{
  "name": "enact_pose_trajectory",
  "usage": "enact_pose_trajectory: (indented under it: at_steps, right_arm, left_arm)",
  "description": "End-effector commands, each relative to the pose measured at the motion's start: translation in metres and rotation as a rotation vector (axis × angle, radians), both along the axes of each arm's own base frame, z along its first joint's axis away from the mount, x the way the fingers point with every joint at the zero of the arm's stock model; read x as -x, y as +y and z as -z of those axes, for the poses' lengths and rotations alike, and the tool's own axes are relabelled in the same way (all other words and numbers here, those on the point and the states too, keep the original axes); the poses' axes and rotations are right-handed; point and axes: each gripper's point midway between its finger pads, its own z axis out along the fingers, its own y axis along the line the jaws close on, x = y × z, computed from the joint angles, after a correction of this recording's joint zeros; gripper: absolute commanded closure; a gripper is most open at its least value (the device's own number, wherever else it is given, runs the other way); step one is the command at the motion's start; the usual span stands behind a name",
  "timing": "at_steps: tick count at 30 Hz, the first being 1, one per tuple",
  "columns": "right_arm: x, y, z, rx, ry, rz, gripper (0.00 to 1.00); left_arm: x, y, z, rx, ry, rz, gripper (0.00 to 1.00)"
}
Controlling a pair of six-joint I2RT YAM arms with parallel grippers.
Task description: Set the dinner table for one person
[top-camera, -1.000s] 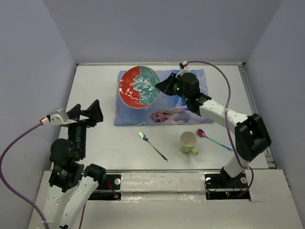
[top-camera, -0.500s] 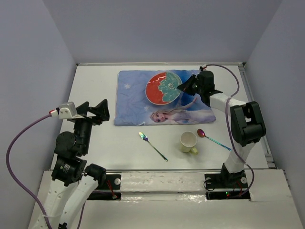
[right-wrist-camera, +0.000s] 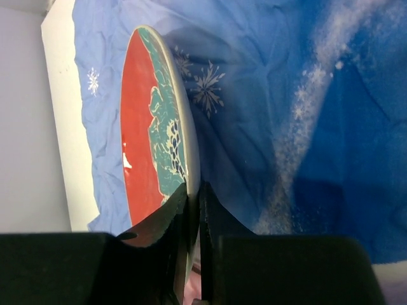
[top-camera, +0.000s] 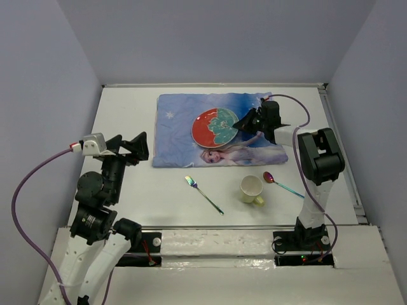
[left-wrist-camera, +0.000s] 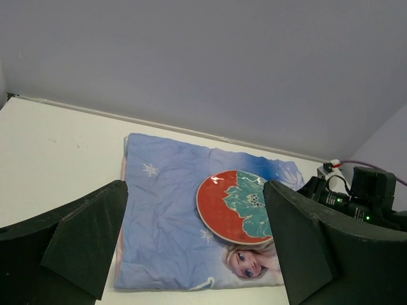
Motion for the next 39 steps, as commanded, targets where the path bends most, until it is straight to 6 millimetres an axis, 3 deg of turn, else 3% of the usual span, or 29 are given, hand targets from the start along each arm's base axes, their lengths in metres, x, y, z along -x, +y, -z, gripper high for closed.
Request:
enact_pose_trajectory:
  at_steps: [1, 3, 4, 5, 7, 8, 9, 11, 12, 13, 15, 16, 17, 18, 19, 22, 26, 32, 36, 39]
  right_arm:
    - [-0.010, 0.005, -0.041, -0.084, -0.134, -0.012, 0.60]
    - [-0.007, -0.001, -0.032, -0.032, -0.128, -0.008, 0.46]
    - [-0.005, -0.007, -0.031, 0.010, -0.130, 0.003, 0.31]
    - [-0.004, -0.010, -0.024, 0.038, -0.119, 0.005, 0.27]
    - [-0.003, -0.017, -0.037, 0.086, -0.141, 0.016, 0.18]
    - [-0.001, -0.019, -0.054, 0.111, -0.188, 0.008, 0.13]
    - [0.000, -0.022, -0.050, 0.132, -0.185, 0.004, 0.11]
    - [0.011, -0.028, -0.073, 0.172, -0.234, -0.008, 0.07]
    - [0.018, -0.031, -0.099, 0.178, -0.288, -0.003, 0.07]
    - [0.026, -0.035, -0.105, 0.193, -0.295, 0.001, 0.06]
    - [0.050, -0.043, -0.101, 0.221, -0.294, -0.004, 0.06]
    - [0.064, -0.050, -0.124, 0.221, -0.340, 0.019, 0.07]
    - [0.086, -0.052, -0.101, 0.236, -0.292, 0.009, 0.07]
    - [0.101, -0.052, -0.096, 0.240, -0.280, 0.010, 0.08]
    - [0.117, -0.058, -0.106, 0.250, -0.302, 0.043, 0.09]
    - [0.165, -0.066, -0.065, 0.342, -0.194, 0.055, 0.12]
    - [0.229, -0.071, -0.058, 0.360, -0.128, 0.031, 0.19]
    - [0.272, -0.081, -0.052, 0.364, -0.041, 0.027, 0.29]
    - [0.285, -0.084, -0.044, 0.362, 0.004, 0.016, 0.35]
    - [0.293, -0.077, -0.041, 0.347, 0.025, -0.028, 0.45]
  left_arm:
    - [-0.002, -0.006, -0.010, 0.010, -0.037, 0.023, 0.01]
    - [-0.002, -0.006, -0.010, 0.010, -0.037, 0.025, 0.01]
    - [-0.001, -0.007, -0.010, 0.012, -0.038, 0.028, 0.01]
    - [-0.001, -0.006, -0.010, 0.011, -0.039, 0.028, 0.01]
    - [-0.001, -0.007, -0.010, 0.012, -0.040, 0.031, 0.01]
    - [-0.001, -0.007, -0.010, 0.011, -0.039, 0.032, 0.01]
    - [-0.001, -0.007, -0.011, 0.012, -0.042, 0.032, 0.01]
    - [-0.001, -0.008, -0.011, 0.013, -0.042, 0.036, 0.01]
    - [0.000, -0.008, -0.011, 0.012, -0.043, 0.037, 0.01]
    - [0.001, -0.008, -0.012, 0.013, -0.046, 0.038, 0.01]
    - [0.001, -0.008, -0.012, 0.012, -0.046, 0.041, 0.01]
    - [0.001, -0.008, -0.013, 0.013, -0.049, 0.043, 0.01]
    - [0.002, -0.009, -0.013, 0.013, -0.051, 0.044, 0.01]
    - [0.002, -0.009, -0.014, 0.014, -0.052, 0.044, 0.01]
    - [0.002, -0.009, -0.014, 0.013, -0.054, 0.047, 0.01]
    - [0.003, -0.009, -0.014, 0.008, -0.056, 0.047, 0.01]
    - [0.002, -0.011, -0.014, 0.005, -0.055, 0.055, 0.01]
    - [0.003, -0.011, -0.014, 0.005, -0.056, 0.056, 0.01]
    - [0.003, -0.010, -0.014, 0.006, -0.056, 0.052, 0.01]
    - [0.003, -0.010, -0.015, 0.006, -0.059, 0.050, 0.01]
